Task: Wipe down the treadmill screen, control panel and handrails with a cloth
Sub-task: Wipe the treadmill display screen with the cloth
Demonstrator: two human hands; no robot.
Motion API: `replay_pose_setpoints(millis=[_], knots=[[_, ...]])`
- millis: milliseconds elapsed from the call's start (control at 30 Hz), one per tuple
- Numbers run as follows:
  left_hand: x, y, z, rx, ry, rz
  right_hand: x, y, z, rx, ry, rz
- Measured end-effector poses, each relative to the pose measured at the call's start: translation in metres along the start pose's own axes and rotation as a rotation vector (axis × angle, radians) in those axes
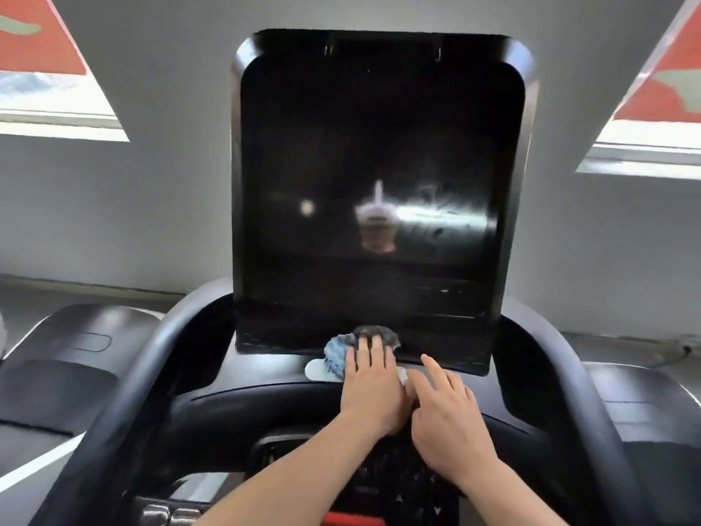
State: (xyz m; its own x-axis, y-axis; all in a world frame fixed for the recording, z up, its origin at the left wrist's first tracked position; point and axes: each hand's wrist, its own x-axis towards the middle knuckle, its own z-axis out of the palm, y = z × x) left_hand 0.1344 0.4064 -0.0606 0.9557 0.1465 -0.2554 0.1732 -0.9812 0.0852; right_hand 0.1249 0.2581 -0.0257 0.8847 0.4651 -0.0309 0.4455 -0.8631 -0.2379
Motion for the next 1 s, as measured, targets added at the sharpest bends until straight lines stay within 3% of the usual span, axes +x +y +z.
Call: replay_pose_setpoints(millis=[300,433,533,667,833,933,1000], knots=[[0.023,0.106,0.009,-0.054,-0.056,0.412,-0.032,0.080,-0.005,0.036,0.044,0.218],[0.032,0.142,0.015,0.088,-0.093,0.554,-0.041,0.113,-0.006,0.005,0.033,0.250],[0.037,0.142,0.022,0.152,-0.064,0.640,-0.038,0.124,-0.002,0.047,0.015,0.224],[0.032,0.098,0.013,0.054,-0.022,0.801,-0.025,0.113,-0.006,0.181,-0.030,0.162],[0.008,0.033,-0.011,-0.146,-0.070,0.692,-0.004,0.073,-0.007,0.115,-0.120,-0.012],[-0.019,-0.002,-0.029,-0.391,-0.110,0.481,0.012,0.045,-0.005,0.009,-0.146,-0.050],[-0.042,-0.035,-0.034,-0.444,-0.046,0.313,0.020,0.031,-0.004,-0.151,-0.171,-0.056]])
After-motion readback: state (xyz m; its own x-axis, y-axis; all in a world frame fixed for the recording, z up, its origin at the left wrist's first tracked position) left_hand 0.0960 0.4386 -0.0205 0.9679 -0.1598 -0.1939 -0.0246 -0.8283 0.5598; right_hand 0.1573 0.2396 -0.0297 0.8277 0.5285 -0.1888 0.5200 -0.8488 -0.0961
